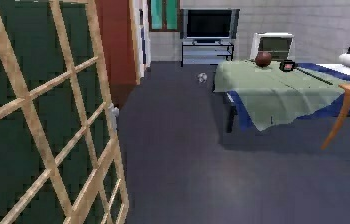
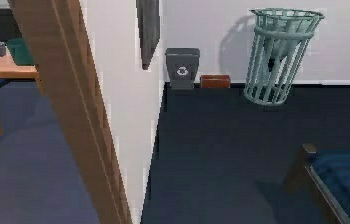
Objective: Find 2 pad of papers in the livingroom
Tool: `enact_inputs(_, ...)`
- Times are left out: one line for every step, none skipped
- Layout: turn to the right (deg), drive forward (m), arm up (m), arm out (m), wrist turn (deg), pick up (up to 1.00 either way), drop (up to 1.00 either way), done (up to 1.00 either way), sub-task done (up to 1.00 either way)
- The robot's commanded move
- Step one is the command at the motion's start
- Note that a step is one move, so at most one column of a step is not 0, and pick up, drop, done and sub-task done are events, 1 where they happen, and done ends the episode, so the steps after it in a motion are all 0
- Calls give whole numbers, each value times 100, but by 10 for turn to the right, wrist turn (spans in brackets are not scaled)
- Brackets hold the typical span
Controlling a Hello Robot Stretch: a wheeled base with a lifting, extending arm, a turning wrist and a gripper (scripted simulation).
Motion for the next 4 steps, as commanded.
enact_inputs(0, 100, 0, 0, 0, 0, 0, 0, 0)
enact_inputs(30, 0, 0, 0, 0, 0, 0, 0, 0)
enact_inputs(0, 25, 0, 0, 0, 0, 0, 0, 0)
enact_inputs(-60, 0, 0, 0, 0, 0, 0, 0, 0)
